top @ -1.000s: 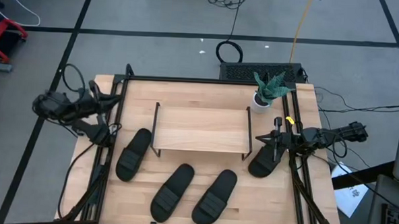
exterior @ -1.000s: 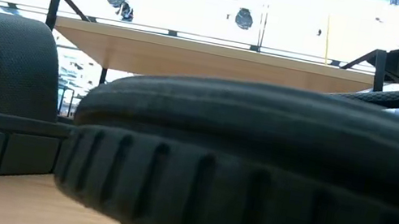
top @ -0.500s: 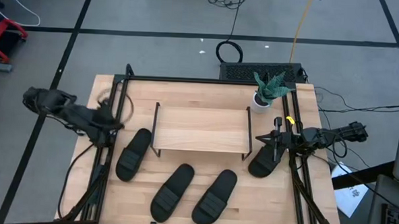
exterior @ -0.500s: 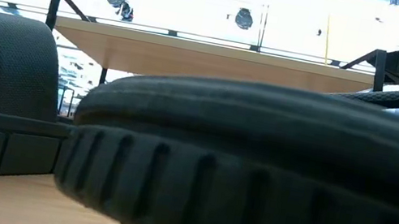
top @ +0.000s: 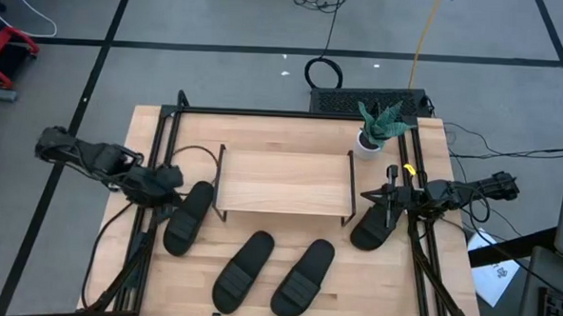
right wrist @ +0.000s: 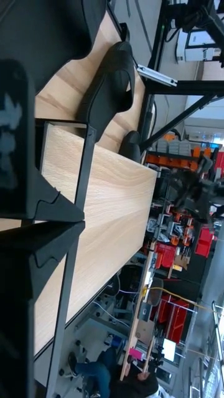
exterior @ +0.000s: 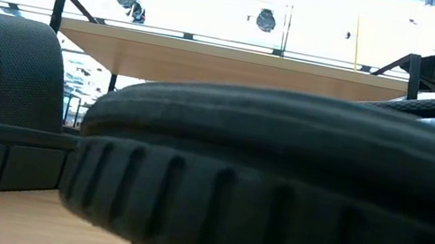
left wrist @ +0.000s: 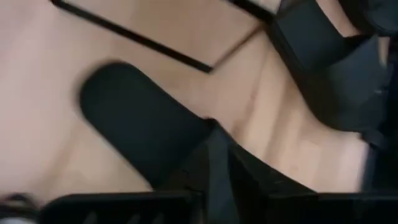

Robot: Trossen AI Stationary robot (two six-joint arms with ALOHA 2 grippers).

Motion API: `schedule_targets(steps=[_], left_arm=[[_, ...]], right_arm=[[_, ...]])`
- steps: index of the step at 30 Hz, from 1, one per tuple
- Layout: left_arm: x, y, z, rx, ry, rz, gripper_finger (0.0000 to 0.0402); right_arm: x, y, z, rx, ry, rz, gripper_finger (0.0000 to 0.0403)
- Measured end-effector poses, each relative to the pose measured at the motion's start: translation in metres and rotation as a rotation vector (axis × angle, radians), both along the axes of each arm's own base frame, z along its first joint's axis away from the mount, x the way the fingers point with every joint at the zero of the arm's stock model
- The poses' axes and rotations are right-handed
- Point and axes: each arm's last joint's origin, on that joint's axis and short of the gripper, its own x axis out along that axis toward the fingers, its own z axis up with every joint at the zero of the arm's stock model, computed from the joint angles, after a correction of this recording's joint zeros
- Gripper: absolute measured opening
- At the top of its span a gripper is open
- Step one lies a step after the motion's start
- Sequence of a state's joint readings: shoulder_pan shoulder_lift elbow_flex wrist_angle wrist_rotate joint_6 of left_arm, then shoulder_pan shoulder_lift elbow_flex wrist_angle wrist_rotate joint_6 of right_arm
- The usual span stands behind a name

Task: Pick and place slides into the shelf
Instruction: Put the top left black slide on the shelf

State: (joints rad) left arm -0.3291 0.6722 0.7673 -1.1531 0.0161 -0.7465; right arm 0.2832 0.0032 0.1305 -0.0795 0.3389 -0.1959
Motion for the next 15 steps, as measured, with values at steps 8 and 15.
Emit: schedule_targets(steps=[8,15], left_arm=[[0.012,-0.005,-0.038,-0.121,0.088,-0.044,0.0217],[0.017,-0.004,-0.055,-0.129,0.067,-0.078,0.0321]], right_arm=[[0.0,0.0,0.0,0.001,0.0,0.002,0.0],[0.0,0.0,0.0,0.018,-0.001,0.002,0.0]])
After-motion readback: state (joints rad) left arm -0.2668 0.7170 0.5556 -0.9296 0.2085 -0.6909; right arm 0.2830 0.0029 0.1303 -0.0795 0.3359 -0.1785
